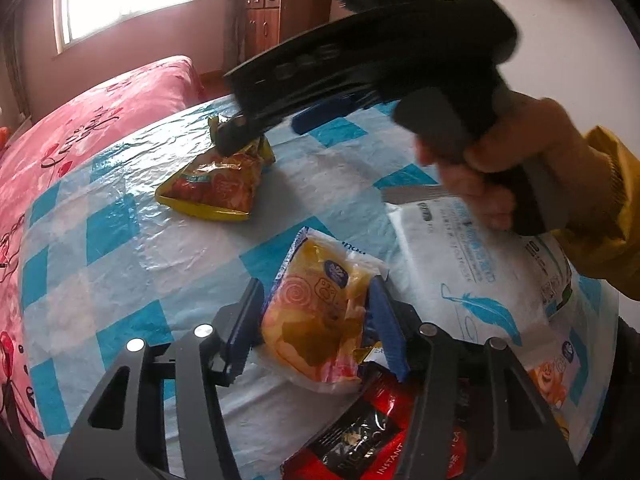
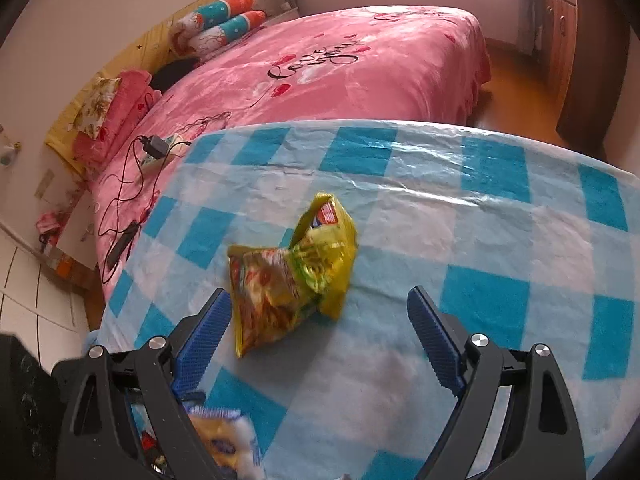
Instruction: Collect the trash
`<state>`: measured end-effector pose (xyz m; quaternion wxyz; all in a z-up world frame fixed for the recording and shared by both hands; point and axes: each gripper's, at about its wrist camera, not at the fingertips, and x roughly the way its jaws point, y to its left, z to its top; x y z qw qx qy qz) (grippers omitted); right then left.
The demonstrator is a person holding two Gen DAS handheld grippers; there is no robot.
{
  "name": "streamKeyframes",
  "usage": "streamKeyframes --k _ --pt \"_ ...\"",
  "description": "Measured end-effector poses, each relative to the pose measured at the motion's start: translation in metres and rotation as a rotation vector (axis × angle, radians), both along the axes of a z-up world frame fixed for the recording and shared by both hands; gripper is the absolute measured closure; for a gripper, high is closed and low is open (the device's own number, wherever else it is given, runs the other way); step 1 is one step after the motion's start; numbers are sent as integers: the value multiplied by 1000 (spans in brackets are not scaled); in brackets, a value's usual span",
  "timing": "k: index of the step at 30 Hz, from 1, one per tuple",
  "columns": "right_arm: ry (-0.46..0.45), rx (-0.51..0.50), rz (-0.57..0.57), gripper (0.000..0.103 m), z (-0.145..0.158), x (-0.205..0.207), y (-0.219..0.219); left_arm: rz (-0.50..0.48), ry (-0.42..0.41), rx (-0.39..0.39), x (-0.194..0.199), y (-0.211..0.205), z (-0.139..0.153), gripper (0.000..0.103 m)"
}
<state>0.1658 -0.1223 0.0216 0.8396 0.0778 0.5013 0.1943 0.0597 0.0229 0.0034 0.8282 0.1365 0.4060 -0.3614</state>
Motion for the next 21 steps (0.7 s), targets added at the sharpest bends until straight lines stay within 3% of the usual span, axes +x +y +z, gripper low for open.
streamKeyframes --k 3,8,15,21 --pt "-13 -38 7 15 -3 6 10 -4 0 -8 -3 -1 1 55" --pt "-57 -142 46 43 -5 6 32 5 11 -26 -9 0 2 64" --pt "-118 -203 71 56 0 -5 44 51 57 -78 -8 7 2 77" --pt "-144 -198 69 68 8 -16 42 90 71 -91 -11 10 2 80"
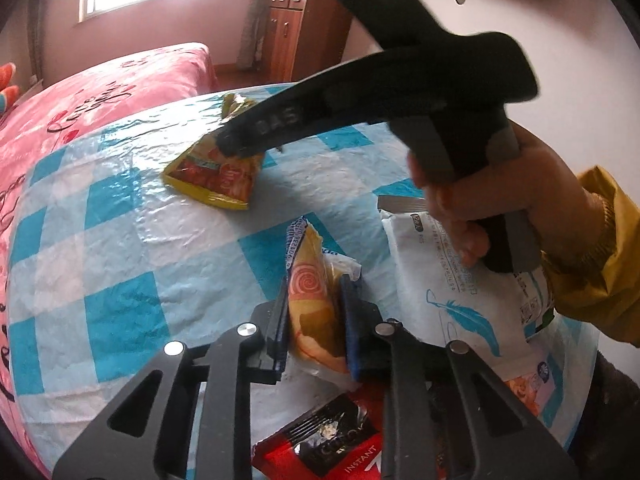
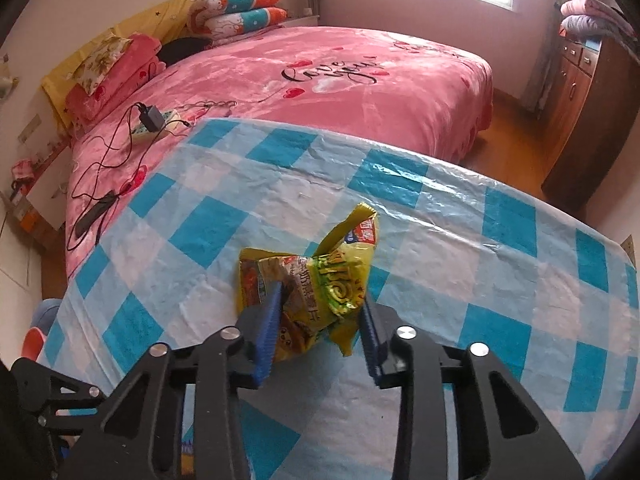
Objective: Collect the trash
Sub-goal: 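Lift the chip bag with the right tool while the left tool holds the bread packet, then carry the bread packet and chip bag in both tools to the orange bucket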
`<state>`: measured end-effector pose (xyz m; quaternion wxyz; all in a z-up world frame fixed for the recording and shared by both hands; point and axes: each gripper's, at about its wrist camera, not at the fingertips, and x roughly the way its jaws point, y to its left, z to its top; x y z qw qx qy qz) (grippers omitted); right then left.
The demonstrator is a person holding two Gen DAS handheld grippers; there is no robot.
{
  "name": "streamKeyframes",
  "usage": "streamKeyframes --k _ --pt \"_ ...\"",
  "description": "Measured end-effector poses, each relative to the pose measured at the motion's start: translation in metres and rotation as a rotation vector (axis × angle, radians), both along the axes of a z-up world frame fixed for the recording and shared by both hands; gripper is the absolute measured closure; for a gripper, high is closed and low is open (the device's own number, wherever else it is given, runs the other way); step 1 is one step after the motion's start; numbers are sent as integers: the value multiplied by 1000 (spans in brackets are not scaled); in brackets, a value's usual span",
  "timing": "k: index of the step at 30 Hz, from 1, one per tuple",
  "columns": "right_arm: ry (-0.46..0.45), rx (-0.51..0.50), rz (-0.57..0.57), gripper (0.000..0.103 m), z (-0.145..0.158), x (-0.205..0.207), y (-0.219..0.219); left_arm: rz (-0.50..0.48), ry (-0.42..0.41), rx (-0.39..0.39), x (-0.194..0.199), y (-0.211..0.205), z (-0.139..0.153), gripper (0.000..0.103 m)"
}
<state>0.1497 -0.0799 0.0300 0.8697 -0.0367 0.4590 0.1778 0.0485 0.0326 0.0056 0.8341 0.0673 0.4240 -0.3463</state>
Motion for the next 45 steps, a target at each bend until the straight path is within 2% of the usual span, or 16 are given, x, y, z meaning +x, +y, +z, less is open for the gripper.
streamKeyframes --k 9,23,37,45 --pt "-52 90 -59 70 27 -32 -22 85 0 -41 -7 22 10 81" --pt "-102 241 -122 70 54 -111 -56 232 -17 -142 -40 66 33 81" --pt "-98 278 -38 70 60 -199 -17 354 6 -210 -102 126 27 81" --pt "-74 292 43 70 60 -230 24 434 -3 -237 -136 171 33 81"
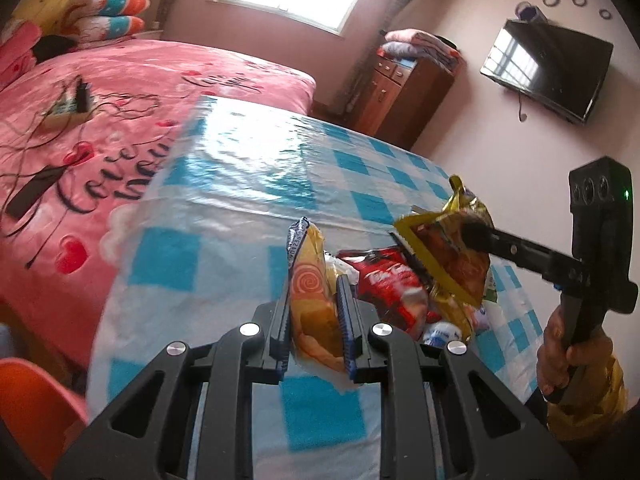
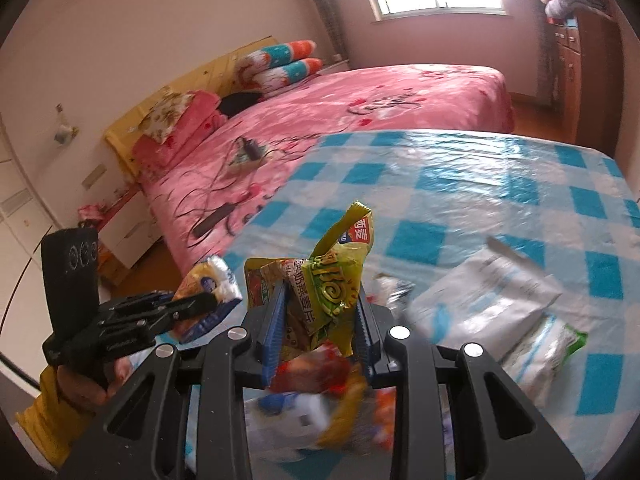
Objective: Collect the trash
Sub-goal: 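Carry the bread packet and chip bag in both tools to the orange bucket, then open both tools to drop the bread packet and chip bag into the bucket, then move both open tools back to the trash on the table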
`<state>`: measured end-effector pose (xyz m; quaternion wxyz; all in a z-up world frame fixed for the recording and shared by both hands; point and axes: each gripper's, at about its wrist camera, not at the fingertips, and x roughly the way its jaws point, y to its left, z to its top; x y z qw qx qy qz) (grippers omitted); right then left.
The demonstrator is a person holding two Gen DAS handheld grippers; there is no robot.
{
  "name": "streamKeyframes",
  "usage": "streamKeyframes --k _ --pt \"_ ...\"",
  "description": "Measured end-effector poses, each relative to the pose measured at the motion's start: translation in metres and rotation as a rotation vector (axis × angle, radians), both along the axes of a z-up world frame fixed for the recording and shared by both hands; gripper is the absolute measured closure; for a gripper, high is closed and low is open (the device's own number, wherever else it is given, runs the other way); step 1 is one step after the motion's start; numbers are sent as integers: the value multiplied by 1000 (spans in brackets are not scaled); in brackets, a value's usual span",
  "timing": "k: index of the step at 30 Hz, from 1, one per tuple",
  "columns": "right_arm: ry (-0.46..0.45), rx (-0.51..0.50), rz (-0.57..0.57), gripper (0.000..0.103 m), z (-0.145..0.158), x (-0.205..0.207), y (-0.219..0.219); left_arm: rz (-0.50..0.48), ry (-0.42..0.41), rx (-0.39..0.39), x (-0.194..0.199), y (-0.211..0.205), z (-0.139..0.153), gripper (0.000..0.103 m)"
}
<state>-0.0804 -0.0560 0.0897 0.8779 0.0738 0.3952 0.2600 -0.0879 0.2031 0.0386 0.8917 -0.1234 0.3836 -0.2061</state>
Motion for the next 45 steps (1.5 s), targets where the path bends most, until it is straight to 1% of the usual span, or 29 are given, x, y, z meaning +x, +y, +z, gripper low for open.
streamKeyframes --k 3,9,13,19,27,30,31,32,33,34,35,36,37,38,40,41,43,45 --pt "14 -2 47 70 -3 -9 23 36 2 -6 -14 21 -1 81" --pt "33 -15 175 70 -8 -28 82 156 23 -10 -48 77 -8 81" --pt "36 -29 271 70 -10 -39 129 257 43 -4 -73 120 -17 81" --pt "39 -58 393 70 -15 -49 195 406 81 -22 -106 180 -36 81" --pt "55 -88 529 70 -31 -63 274 536 125 -43 -132 227 -65 80" --pt "67 -98 591 67 -39 -71 299 587 145 -43 -141 241 -75 78" --pt "78 -115 608 58 -46 -74 309 607 154 -42 -143 245 -79 77" --pt "83 -120 608 43 -48 -74 314 630 166 -40 -146 250 -83 67" --pt "93 -116 611 37 -52 -75 317 649 177 -35 -148 253 -86 56" --pt "109 -100 610 33 -55 -75 317 667 189 -26 -150 256 -89 51" --pt "119 -92 605 30 -56 -76 315 679 197 -14 -150 258 -90 41" --pt "126 -88 586 28 -57 -76 311 686 197 -4 -152 258 -91 34" --pt "126 -86 573 22 -56 -76 307 690 192 4 -154 258 -91 32" --pt "126 -76 558 19 -55 -75 301 690 183 8 -155 257 -90 29" --pt "118 -50 524 19 -49 -74 285 691 169 16 -155 254 -88 25" --pt "110 -43 504 17 -47 -73 277 692 164 16 -154 253 -87 22" --pt "99 -21 475 13 -43 -71 261 684 161 4 -153 249 -86 21" --pt "89 -4 450 12 -39 -71 247 678 162 -6 -152 245 -84 21"
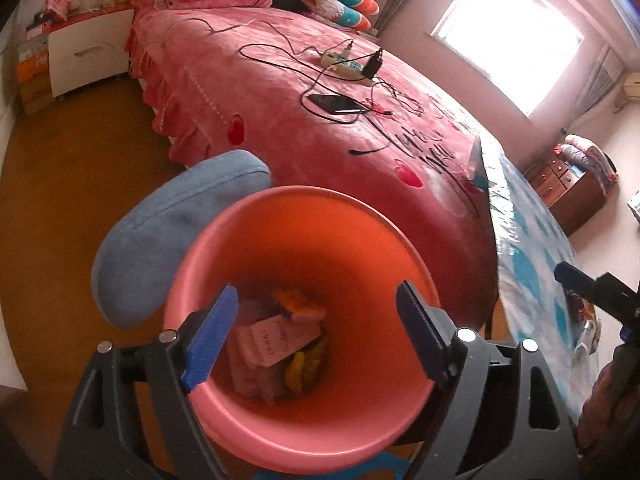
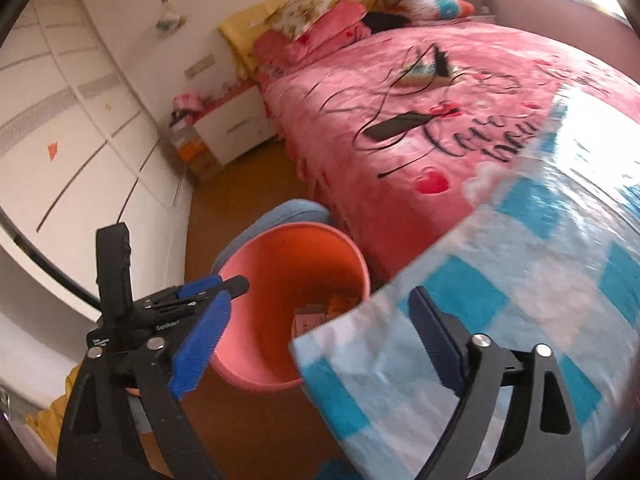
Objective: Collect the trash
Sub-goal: 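Move both open tools back to the trash on the table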
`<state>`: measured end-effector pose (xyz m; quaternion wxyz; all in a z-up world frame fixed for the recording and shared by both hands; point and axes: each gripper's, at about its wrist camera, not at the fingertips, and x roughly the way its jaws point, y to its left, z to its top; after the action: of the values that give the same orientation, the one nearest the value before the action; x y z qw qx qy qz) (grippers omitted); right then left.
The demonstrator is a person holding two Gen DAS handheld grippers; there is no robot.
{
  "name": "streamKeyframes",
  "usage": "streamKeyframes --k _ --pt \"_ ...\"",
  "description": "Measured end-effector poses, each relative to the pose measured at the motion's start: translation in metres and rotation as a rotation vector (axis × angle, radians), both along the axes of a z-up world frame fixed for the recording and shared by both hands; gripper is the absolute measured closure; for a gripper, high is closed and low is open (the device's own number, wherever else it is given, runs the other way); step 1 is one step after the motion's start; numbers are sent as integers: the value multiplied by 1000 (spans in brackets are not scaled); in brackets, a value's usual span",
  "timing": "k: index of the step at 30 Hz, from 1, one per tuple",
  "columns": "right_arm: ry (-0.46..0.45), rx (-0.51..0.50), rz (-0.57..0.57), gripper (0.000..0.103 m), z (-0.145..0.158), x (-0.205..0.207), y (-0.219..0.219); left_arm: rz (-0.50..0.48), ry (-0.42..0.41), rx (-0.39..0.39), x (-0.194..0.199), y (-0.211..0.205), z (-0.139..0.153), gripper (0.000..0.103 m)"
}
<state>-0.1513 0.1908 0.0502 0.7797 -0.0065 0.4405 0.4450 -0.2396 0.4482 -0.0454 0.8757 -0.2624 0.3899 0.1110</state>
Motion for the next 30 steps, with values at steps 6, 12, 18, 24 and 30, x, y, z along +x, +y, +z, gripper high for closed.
streamKeyframes --k 6,12,18,24,30 --pt "-33 30 -59 12 2 -5 -39 -16 -13 -3 5 -17 9 20" --pt "-88 38 -80 11 2 -12 -62 -39 -16 -31 12 -36 16 19" --pt "-108 59 -127 11 3 -13 -90 -85 -34 -14 24 -62 29 16" --pt "-99 95 -195 8 4 -3 -120 -140 -58 20 35 -94 45 14" --pt "-96 123 -243 8 6 3 -149 -208 -62 42 47 -130 56 14"
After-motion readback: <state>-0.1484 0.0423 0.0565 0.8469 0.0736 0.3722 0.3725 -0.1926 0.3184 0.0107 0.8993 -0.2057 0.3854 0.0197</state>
